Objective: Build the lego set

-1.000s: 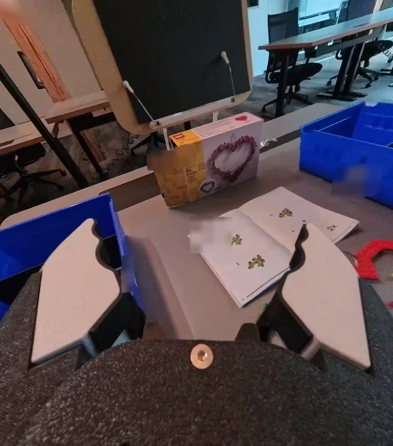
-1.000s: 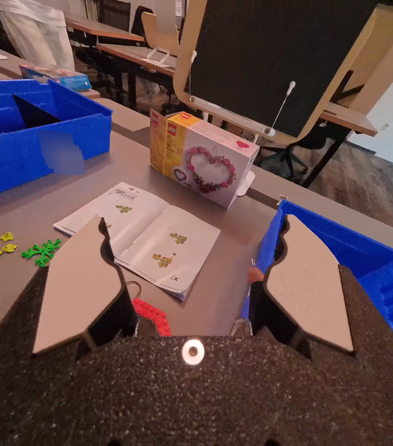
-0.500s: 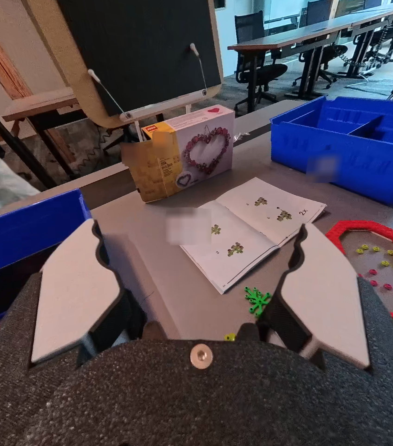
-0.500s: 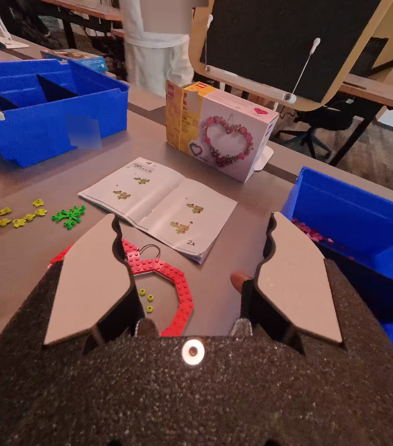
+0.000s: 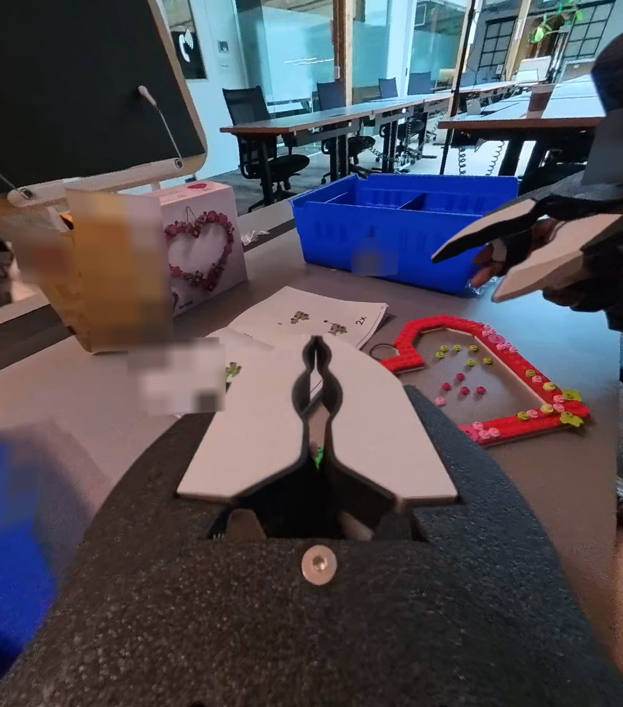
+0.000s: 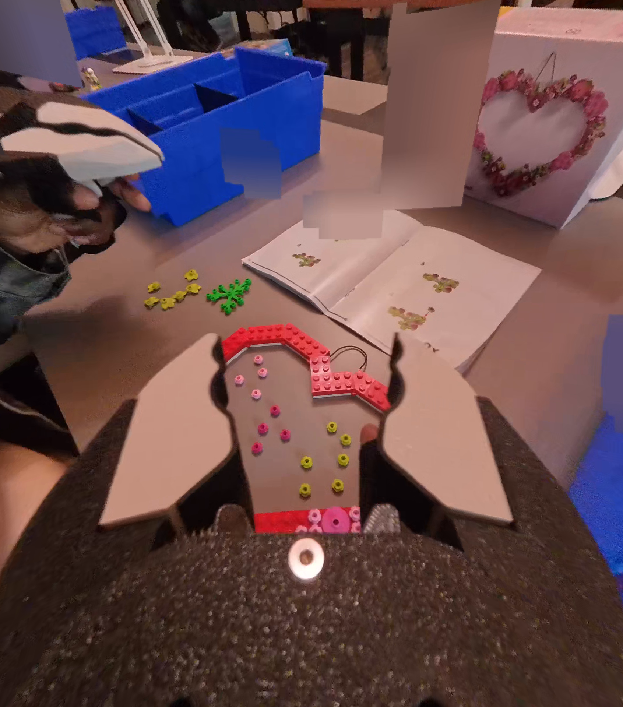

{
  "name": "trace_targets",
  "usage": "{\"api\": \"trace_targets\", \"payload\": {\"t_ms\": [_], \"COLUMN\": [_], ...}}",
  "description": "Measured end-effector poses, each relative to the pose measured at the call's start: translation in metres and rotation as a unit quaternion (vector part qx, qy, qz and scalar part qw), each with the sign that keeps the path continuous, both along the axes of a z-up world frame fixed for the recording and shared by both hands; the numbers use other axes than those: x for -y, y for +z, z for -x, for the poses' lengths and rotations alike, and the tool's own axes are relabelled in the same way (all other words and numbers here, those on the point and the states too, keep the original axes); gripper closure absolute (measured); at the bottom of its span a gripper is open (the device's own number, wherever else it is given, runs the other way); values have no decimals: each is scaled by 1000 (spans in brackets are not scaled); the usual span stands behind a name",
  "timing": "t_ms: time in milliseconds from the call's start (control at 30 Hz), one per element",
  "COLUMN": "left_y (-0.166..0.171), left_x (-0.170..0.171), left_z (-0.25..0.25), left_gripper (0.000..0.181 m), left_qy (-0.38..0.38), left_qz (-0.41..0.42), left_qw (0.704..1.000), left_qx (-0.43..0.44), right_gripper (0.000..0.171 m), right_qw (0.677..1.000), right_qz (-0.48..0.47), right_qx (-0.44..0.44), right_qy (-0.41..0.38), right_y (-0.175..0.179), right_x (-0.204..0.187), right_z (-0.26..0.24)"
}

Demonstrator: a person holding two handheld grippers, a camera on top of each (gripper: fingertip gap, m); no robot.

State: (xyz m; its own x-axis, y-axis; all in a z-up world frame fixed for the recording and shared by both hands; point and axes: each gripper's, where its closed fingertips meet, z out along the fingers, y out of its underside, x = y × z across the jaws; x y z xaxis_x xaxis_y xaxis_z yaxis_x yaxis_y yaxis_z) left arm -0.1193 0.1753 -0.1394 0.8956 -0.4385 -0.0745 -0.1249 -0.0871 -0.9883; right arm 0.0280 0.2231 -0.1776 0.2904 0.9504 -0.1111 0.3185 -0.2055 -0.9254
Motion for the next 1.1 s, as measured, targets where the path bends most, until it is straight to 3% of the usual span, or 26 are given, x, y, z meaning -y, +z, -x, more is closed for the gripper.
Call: {"api": "trace_targets", "payload": {"t_ms": [100, 433, 500, 533, 633, 667, 733, 800, 833, 867, 900, 967, 1000, 1067, 1100], "left_y": [-9, -40, -48, -53, -70, -76, -82, -85, -86, -86, -84, -82, -82, -80, -80], "left_x": [4, 46, 53, 54, 50, 48, 41, 35, 33, 32, 32, 33, 35, 36, 36], "left_z": [5, 28, 25, 24, 20, 19, 15, 9, 8, 9, 9, 12, 14, 17, 19], "left_gripper": [181, 180, 173, 158, 84, 76, 79, 94, 114, 154, 181, 181, 181, 176, 165], "left_qy": [-6, 7, 0, 1, 15, 14, 4, -20, -31, -43, -56, -66, -67, -59, -53], "left_qz": [29, 149, 169, 178, 208, 221, 224, 226, 226, 222, 214, 203, 202, 196, 193], "left_qw": [1000, 986, 982, 980, 973, 970, 968, 967, 966, 965, 966, 968, 968, 970, 971], "left_qx": [4, -78, -88, -90, -96, -103, -114, -119, -124, -131, -137, -134, -133, -129, -129], "right_gripper": [171, 171, 145, 132, 92, 87, 89, 103, 126, 156, 171, 171, 163, 121, 113], "right_qw": [999, 994, 992, 992, 992, 992, 991, 991, 989, 988, 987, 986, 984, 977, 971], "right_qz": [-1, -21, -24, -18, 7, 8, 4, 3, 1, -2, -7, -7, -11, -20, -24], "right_qx": [-36, -18, -24, -29, -21, -16, -4, 13, 17, 18, 16, 27, 44, 98, 134], "right_qy": [7, 108, 122, 123, 123, 124, 132, 137, 146, 154, 157, 167, 172, 187, 196], "right_y": [12, 10, 11, 11, 7, 5, 2, -2, -2, 0, 3, 4, 1, -10, -19], "right_x": [1, 31, 38, 39, 43, 44, 47, 48, 49, 51, 51, 52, 52, 52, 51], "right_z": [2, 7, 5, 4, 4, 4, 6, 10, 13, 17, 23, 39, 49, 70, 81]}}
